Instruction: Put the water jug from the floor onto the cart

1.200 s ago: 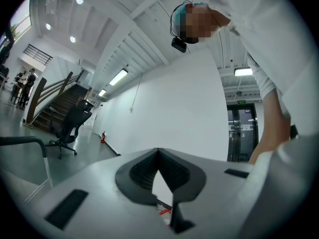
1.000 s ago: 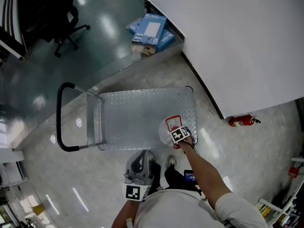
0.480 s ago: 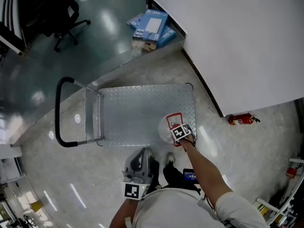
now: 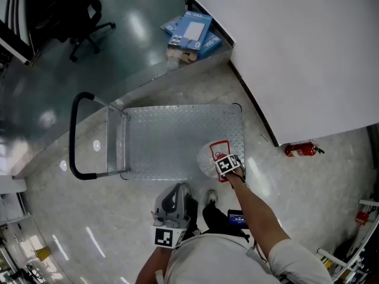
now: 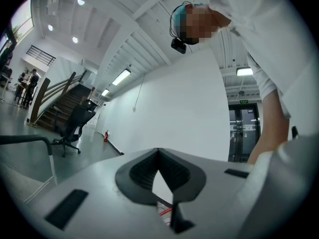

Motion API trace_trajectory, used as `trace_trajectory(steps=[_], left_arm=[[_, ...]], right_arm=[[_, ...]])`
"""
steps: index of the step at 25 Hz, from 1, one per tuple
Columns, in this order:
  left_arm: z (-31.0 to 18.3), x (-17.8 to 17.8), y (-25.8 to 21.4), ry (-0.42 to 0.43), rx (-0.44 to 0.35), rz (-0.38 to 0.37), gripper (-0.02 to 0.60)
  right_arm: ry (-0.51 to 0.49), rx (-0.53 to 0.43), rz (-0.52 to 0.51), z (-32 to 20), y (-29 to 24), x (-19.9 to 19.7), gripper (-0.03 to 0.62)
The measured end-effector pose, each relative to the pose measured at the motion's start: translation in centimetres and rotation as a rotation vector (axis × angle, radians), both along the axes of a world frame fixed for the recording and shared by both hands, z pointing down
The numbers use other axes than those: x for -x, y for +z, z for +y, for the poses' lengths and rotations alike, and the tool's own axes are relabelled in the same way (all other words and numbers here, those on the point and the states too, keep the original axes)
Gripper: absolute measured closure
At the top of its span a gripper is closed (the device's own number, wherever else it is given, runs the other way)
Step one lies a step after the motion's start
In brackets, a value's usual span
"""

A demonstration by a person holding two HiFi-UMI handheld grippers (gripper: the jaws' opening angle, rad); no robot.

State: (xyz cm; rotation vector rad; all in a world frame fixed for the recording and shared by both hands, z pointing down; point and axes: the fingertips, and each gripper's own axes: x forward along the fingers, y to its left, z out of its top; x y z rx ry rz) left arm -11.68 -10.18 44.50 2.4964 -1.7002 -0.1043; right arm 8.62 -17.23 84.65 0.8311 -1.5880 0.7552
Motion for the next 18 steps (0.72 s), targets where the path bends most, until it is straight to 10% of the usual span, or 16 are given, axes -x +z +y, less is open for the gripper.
trace_trajectory(steps=[18], left_arm=[[-0.3,-0.5,-0.3,0.003,-0.015,0.008,0.578]], right_arm=[[-0.013,-0.012,-0.007,0.3,-1.2,-0.4,0.287]])
